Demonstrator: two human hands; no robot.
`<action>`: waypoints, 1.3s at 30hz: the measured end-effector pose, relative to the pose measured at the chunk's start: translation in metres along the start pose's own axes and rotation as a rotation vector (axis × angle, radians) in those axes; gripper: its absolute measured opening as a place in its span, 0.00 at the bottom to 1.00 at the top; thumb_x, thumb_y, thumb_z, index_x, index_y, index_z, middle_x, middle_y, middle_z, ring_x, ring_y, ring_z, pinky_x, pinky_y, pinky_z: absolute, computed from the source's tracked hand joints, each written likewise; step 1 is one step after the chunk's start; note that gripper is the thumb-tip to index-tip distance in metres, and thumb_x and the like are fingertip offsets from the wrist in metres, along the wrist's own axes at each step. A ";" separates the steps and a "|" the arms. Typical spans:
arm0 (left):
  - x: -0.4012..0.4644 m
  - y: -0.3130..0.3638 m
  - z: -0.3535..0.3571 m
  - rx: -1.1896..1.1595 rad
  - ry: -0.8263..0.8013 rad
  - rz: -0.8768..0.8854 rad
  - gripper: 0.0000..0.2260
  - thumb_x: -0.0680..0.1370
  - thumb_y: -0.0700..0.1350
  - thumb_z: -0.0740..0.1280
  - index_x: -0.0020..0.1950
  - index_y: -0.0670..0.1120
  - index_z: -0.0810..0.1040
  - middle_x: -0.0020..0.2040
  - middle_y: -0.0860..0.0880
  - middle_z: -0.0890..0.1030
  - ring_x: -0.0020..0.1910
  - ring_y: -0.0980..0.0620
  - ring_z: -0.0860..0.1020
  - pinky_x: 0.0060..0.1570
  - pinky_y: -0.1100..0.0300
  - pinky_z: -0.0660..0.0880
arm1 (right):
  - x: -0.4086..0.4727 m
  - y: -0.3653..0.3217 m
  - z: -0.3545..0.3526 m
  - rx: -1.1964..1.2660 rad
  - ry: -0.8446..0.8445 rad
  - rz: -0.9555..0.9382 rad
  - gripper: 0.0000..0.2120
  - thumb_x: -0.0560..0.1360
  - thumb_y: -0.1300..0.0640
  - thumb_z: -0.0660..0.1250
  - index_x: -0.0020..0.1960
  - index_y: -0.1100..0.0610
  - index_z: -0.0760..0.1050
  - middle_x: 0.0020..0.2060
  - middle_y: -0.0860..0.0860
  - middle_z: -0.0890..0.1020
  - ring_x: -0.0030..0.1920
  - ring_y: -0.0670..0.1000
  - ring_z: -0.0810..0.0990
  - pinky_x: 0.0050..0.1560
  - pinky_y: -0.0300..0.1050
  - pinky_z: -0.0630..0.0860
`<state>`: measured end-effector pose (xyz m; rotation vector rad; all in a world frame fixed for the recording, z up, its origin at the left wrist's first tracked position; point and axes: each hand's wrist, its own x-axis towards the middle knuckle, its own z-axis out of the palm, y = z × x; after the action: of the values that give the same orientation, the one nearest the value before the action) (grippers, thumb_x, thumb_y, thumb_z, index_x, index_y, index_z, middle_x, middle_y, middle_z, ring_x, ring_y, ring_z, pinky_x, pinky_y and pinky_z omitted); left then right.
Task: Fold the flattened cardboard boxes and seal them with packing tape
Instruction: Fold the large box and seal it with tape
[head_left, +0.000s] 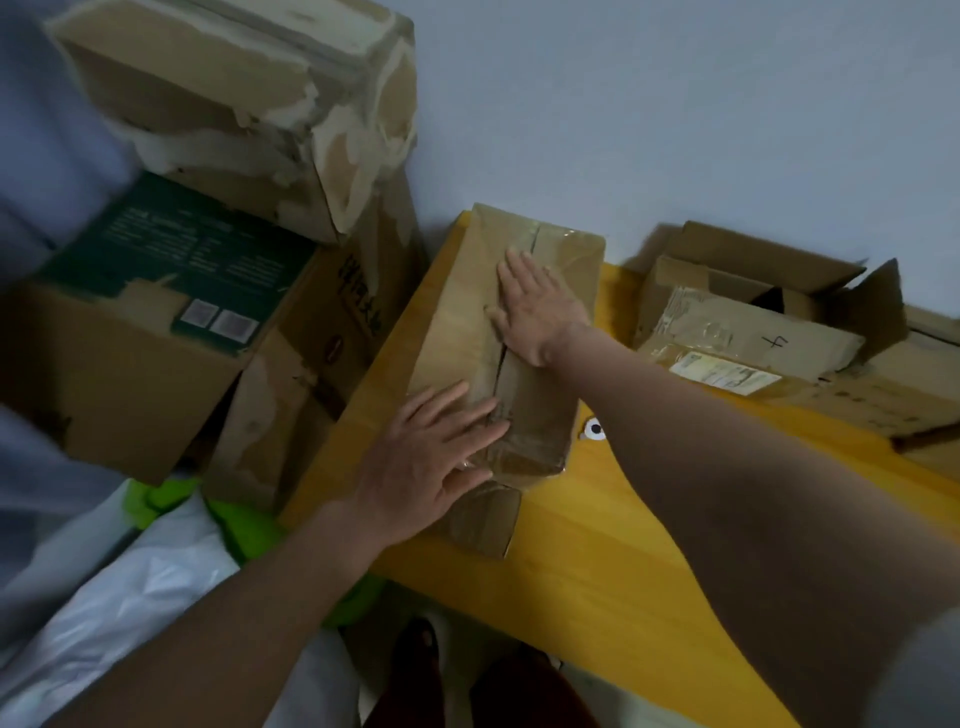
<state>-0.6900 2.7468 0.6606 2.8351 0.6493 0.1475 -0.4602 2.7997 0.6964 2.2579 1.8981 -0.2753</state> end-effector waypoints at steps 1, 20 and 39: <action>-0.004 0.002 0.002 -0.011 0.009 -0.016 0.23 0.82 0.61 0.49 0.74 0.56 0.65 0.76 0.55 0.64 0.77 0.51 0.56 0.75 0.51 0.51 | 0.007 0.004 -0.002 0.000 0.035 0.028 0.31 0.82 0.44 0.43 0.78 0.60 0.39 0.78 0.55 0.40 0.77 0.52 0.38 0.76 0.50 0.39; 0.028 0.031 -0.009 -1.059 0.335 -1.232 0.40 0.71 0.67 0.66 0.77 0.53 0.55 0.69 0.46 0.71 0.64 0.43 0.72 0.64 0.44 0.71 | -0.027 0.074 -0.023 0.961 0.093 0.425 0.33 0.73 0.34 0.63 0.69 0.55 0.66 0.65 0.54 0.74 0.63 0.58 0.73 0.64 0.54 0.70; 0.033 0.017 -0.065 -0.914 0.707 -0.992 0.12 0.81 0.44 0.63 0.64 0.52 0.75 0.60 0.50 0.77 0.57 0.51 0.76 0.56 0.52 0.77 | -0.130 0.075 0.001 1.377 0.465 0.530 0.11 0.80 0.65 0.58 0.59 0.57 0.76 0.54 0.54 0.79 0.53 0.53 0.77 0.42 0.38 0.73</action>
<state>-0.6632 2.7593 0.7290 1.3364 1.5207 0.9616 -0.4085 2.6626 0.7294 3.8215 1.1706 -1.3999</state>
